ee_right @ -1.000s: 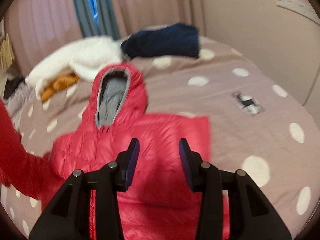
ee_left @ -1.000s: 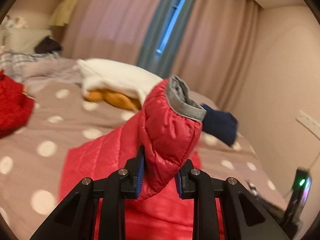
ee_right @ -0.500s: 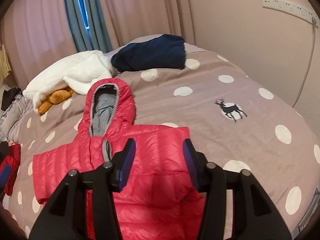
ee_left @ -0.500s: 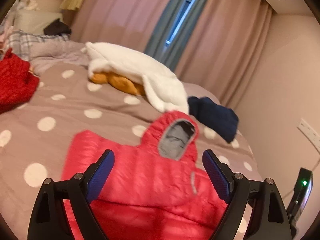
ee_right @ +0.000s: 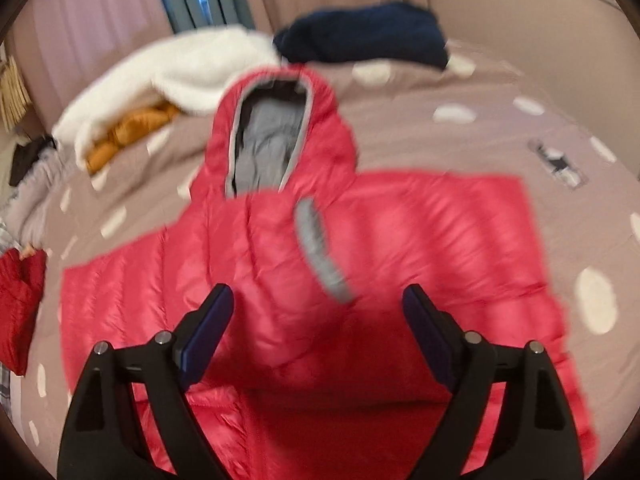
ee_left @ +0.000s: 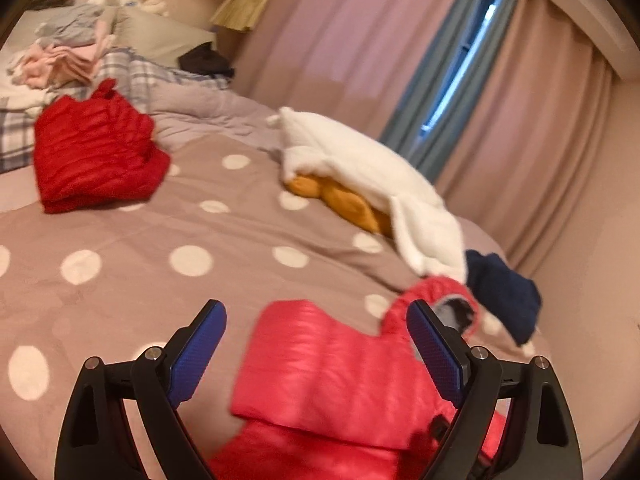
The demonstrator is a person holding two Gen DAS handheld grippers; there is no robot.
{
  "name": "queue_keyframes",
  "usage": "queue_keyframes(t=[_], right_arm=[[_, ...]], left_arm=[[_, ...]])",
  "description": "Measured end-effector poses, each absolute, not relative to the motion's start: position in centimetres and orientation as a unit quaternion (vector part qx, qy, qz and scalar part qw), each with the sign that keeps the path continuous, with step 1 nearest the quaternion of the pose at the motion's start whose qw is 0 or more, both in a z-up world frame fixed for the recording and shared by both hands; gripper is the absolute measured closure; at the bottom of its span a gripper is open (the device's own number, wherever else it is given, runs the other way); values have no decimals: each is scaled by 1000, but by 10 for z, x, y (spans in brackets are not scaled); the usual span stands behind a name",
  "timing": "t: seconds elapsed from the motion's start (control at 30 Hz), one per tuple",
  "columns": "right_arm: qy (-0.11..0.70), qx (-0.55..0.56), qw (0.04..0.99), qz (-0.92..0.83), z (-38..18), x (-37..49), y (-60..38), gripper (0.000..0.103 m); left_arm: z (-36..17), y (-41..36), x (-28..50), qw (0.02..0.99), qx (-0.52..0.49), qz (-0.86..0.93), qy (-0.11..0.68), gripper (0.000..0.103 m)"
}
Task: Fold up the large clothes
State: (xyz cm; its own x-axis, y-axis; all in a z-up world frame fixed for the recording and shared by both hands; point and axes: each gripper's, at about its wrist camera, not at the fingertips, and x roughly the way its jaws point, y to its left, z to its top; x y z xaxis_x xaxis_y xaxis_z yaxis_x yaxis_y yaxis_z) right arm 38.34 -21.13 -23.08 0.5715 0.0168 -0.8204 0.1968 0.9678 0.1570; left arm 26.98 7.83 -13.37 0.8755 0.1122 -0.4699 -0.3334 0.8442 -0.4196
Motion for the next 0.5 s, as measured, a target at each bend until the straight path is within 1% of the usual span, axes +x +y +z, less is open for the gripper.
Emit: queue_keyframes(t=[0.07,0.1,0.17,0.27,0.5], right_arm=[[465,104,878,-49,-240,387,-201,50],[455,88,884,-57,-239,386,-196,55],[442,74,892,-61,-232,385,-193,87],[433,89,896,-50,-219,384,-202,92],[362,91,923,-96,-160,360,-250,92]], left_arm=[[-138,88,270,931,-256,132,223,13],[-139,93,269,930,-258,137,225,13],[-143,100,271,925,-264,148,229,13],[-148,106,272,919,-275,153,236,13],[-151,99,275,919,-271,151,244,13]])
